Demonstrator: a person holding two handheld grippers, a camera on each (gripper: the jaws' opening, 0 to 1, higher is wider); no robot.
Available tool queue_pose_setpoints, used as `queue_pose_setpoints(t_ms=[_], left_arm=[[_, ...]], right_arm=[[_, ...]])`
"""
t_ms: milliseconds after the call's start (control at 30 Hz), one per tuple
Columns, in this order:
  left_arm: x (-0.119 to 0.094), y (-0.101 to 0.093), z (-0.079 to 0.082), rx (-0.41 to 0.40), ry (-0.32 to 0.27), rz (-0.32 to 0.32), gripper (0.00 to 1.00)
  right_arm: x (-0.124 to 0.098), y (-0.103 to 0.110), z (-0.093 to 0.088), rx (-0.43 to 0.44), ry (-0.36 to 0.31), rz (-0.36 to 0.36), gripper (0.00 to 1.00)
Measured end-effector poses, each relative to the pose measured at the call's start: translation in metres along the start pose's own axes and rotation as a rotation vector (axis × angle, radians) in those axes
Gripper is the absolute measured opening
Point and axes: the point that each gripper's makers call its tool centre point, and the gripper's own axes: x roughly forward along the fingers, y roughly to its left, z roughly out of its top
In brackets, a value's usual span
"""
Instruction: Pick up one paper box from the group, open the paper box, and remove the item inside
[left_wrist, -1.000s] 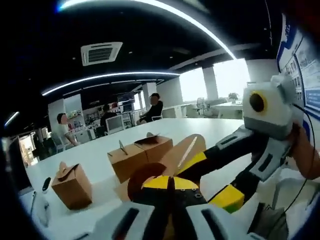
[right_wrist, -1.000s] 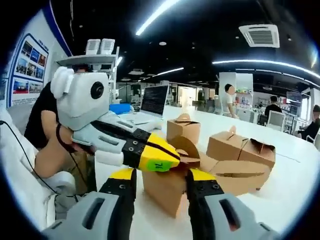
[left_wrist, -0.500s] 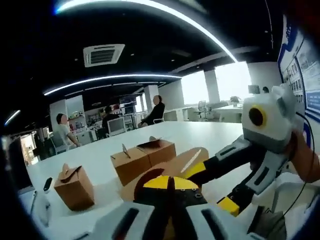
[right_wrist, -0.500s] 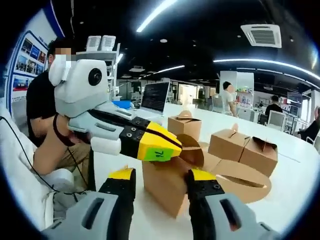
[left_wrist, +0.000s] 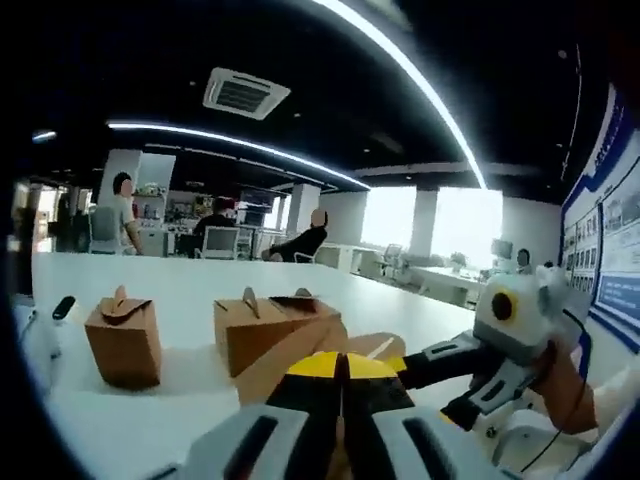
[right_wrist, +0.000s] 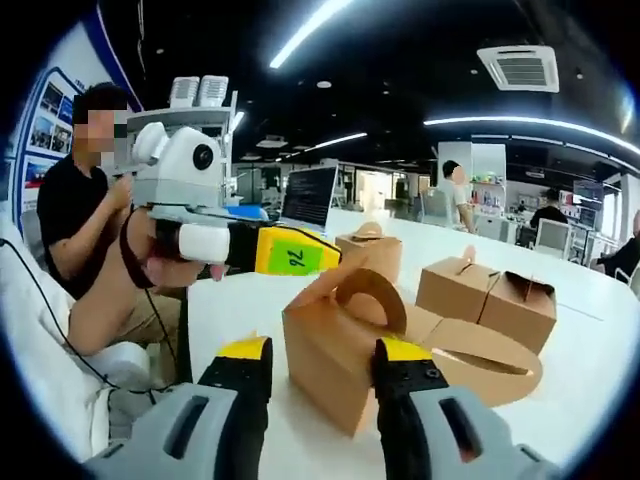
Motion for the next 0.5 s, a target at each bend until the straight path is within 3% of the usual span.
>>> queue_pose_setpoints(t_ms=[200,500], left_arm=[[-0.008,0.007,0.006,-0.064,-0.028,-0.021,0.02],[-0.020,0.015,0.009,-0.097,-0.050,-0.020,0.02]], right_arm=[[0.000,0.001,0.000,-0.001,0.001,-0.001,0.42],[-0.001,0.003,0.000,-0.004,0.001,-0.001,0.42]])
